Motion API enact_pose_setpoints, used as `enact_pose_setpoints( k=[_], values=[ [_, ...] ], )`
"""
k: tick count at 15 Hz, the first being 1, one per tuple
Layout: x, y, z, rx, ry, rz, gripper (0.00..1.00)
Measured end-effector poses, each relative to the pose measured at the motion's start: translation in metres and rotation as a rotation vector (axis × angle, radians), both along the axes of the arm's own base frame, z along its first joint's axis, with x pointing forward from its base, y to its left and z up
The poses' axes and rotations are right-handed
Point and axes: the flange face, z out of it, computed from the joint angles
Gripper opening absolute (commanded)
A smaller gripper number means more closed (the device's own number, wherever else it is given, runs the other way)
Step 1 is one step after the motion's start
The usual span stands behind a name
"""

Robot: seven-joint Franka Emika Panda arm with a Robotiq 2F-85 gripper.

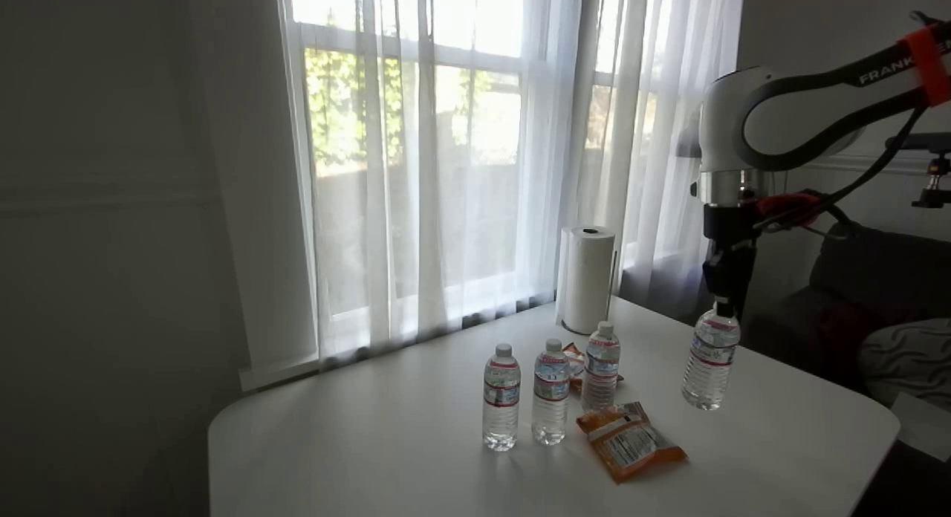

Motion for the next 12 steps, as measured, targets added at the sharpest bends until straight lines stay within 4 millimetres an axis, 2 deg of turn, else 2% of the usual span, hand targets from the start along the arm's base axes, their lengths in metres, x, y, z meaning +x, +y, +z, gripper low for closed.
enact_pose_setpoints(
  k=[1,2,7,12],
  values=[
    [0.000,0.000,0.000,0.000,0.001,0.000,0.31],
    [0.000,0.000,0.000,0.000,0.001,0.000,0.08],
    [0.002,-0.006,-0.011,0.003,0.024,-0.017,0.08],
    [0.015,-0.057,-0.019,0.013,0.016,-0.123,0.08]
  ],
)
